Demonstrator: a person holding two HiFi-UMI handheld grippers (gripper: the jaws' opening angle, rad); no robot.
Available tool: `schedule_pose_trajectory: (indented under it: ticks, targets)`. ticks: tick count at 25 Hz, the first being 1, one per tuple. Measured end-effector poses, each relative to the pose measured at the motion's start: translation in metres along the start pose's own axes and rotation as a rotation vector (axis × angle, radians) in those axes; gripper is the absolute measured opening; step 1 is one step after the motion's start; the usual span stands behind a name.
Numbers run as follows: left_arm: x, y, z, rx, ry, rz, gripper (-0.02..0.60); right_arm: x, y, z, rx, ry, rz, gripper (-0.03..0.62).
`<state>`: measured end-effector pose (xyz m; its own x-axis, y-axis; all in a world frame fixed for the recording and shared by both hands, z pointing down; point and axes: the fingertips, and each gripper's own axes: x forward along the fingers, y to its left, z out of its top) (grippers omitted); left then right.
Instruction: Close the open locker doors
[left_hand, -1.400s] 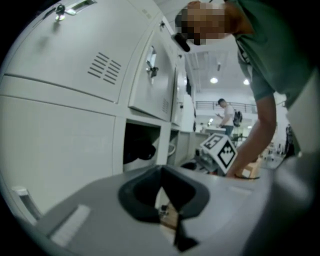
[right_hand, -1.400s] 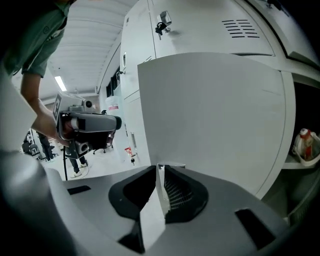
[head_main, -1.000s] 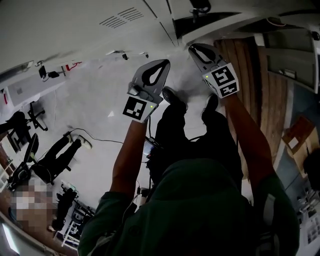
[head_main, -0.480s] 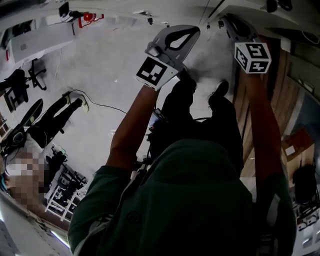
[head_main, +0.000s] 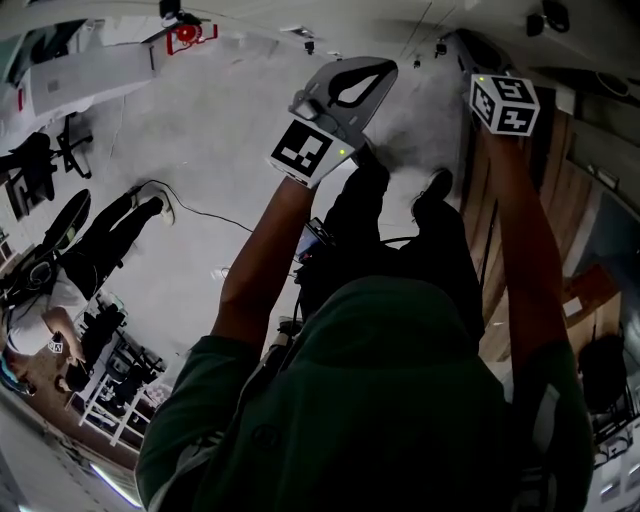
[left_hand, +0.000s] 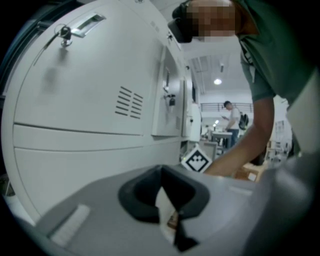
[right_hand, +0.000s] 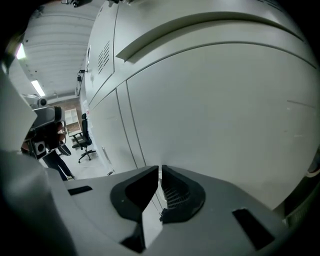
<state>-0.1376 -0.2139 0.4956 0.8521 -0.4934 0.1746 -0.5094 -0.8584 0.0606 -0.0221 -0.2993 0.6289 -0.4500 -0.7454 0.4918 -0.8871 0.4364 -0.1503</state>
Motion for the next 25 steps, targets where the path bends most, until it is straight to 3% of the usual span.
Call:
schedule_pose_trajectory:
  ticks: [7,15,21,25]
  targets:
    - [0.012,-0.019,0.021,0.027,-0.016,-0.01,0.0,-0.022,-0.001,0.007,0.024,-0.022,0.017,0.021]
    - [0.029,-0.065,0.072,0.051,-0.048,-0.055,0.0,-0.098,-0.006,0.03,0.047,-0.087,0.022,0.021]
    - [0.052,-0.094,0.111,0.068,-0.073,-0.103,0.0,-0.167,-0.012,0.074,0.038,-0.207,0.023,0.021]
    - [0.073,-0.137,0.129,0.078,-0.072,-0.139,0.0,-0.23,-0.025,0.082,0.035,-0.264,0.03,0.021]
